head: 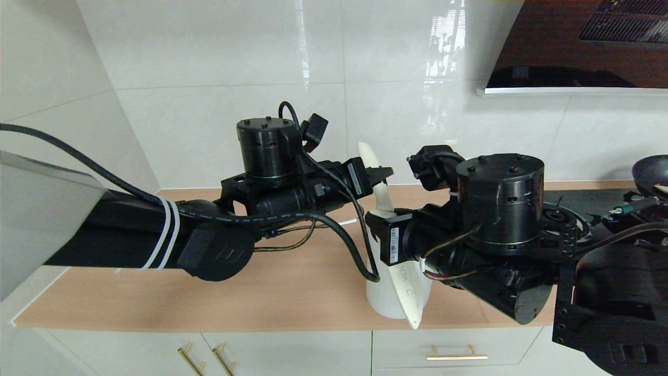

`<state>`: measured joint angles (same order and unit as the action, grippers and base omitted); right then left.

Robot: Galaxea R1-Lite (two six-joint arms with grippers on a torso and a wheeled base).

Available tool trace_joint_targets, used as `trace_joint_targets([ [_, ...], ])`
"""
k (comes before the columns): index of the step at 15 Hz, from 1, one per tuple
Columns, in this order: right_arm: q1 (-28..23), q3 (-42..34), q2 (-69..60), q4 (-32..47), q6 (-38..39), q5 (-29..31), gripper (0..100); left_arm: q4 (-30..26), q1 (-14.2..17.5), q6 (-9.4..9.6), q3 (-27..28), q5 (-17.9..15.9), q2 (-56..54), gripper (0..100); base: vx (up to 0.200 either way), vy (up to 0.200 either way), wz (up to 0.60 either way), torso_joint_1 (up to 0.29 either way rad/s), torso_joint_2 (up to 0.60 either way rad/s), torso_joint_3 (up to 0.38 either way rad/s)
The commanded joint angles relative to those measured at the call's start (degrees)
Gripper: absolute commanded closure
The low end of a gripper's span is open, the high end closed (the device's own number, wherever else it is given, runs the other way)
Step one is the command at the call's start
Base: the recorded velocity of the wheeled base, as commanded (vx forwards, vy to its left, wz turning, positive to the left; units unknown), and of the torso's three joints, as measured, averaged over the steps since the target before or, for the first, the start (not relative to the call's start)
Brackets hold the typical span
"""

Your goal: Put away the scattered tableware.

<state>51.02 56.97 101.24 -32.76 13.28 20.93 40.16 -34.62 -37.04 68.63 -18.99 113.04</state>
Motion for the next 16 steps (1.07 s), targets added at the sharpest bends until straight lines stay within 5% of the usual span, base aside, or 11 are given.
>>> trace_joint_targets([
  [1, 0.0, 0.0, -0.2, 0.0, 0.0, 0.0, 0, 0.0, 0.0, -0.05, 0.0, 0.0, -0.3, 100, 0.000, 0.000, 0.00, 0.000, 0.00, 0.000],
  [6, -0.7, -1.2, -7.4, -0.3, -0.3, 0.0, 0, 1.3, 0.4, -0.23, 0.0, 0.5, -2.4, 100, 0.000, 0.000, 0.00, 0.000, 0.00, 0.000],
  [10, -6.5, -2.2, -14.8, -0.3, -1.6, 0.0, 0, 4.6, 1.9, 0.30, 0.0, 1.5, -5.6, 100, 0.000, 0.000, 0.00, 0.000, 0.00, 0.000],
  [12, -9.7, -2.1, -15.5, -0.3, -1.7, -0.2, 0, 5.6, 3.9, 4.43, 0.0, 1.5, -6.7, 100, 0.000, 0.000, 0.00, 0.000, 0.00, 0.000],
  [14, -11.8, -1.9, -14.5, -0.3, -1.7, -0.4, 0, 5.8, 5.8, 15.50, 0.0, 3.6, -6.1, 100, 0.000, 0.000, 0.00, 0.000, 0.00, 0.000],
  [16, -12.0, -2.0, -12.8, -0.3, -1.7, -0.4, 0, 9.2, 5.4, 23.41, 0.0, 9.1, -3.7, 100, 0.000, 0.000, 0.00, 0.000, 0.00, 0.000],
])
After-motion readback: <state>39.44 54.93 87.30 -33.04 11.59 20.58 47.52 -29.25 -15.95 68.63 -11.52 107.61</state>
